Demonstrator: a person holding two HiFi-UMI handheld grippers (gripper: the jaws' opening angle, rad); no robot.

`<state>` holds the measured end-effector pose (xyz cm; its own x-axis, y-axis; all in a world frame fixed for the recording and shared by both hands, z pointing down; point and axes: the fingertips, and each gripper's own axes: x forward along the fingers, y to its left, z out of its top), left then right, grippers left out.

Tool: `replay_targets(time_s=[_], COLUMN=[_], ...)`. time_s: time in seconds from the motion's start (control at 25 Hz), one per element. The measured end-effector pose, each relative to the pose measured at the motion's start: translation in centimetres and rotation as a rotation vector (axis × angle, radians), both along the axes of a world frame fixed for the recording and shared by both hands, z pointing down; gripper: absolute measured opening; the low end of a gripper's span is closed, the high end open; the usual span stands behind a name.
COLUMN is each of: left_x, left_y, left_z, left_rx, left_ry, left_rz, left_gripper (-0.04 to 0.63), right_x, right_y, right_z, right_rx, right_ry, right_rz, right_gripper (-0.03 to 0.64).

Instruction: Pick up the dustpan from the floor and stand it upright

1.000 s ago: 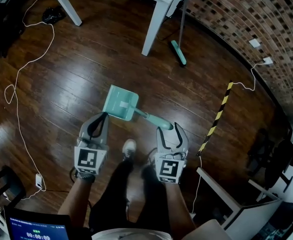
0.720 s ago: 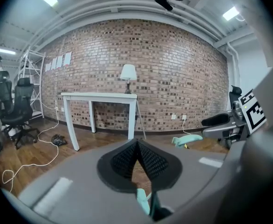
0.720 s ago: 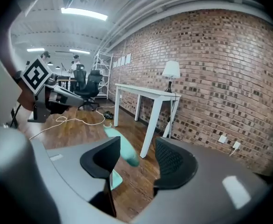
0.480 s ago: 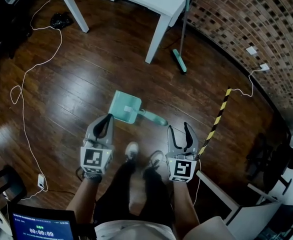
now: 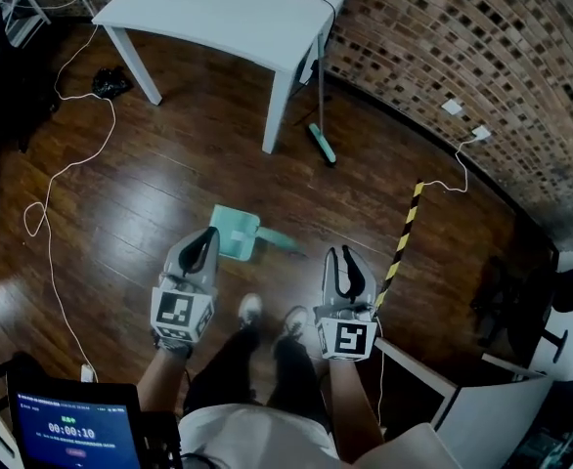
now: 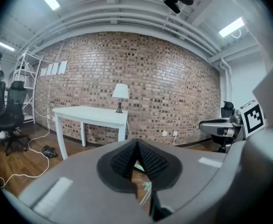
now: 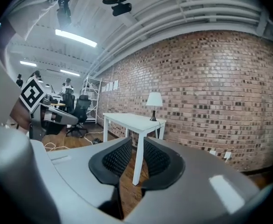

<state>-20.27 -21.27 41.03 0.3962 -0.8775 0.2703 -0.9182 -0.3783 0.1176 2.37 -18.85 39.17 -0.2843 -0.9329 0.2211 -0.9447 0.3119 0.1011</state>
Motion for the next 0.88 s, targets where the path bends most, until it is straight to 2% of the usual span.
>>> replay_targets(time_s=[0.16,0.32,0.52,0.68,0.88], left_x=[2.7,5.3,7.8,9.8,11.9], left_y=[-0.2,0.2,1.2,2.7,4.2], left_z=[-6.0,-12.5,-17.4,-18.8,-19.2], left_rx=[0.077,0.164,0.220,0.228,0.195], left_ry=[0.007,0.062,0.067,0.045,0.066], left_rz=[0.055,0.096,0.120,0.154,0.168], left_gripper=[0.002,0.002,0.002,0.002,0.002], right_x=[2.3,4.1,6.6,8.4,10.0], right_y=[0.8,1.8,3.2,4.4,5.3], right_z=[-5.7,-11.2,-16.2,-17.9,-19.1], right_rx=[0.071,0.148,0.186,0.170,0.149], right_ry=[-0.020,0.012,0.025,0.065,0.067], right_rz=[0.044,0.050,0.057,0.074,0.124], right_gripper=[0.014,0.012,0.012,0.012,0.011])
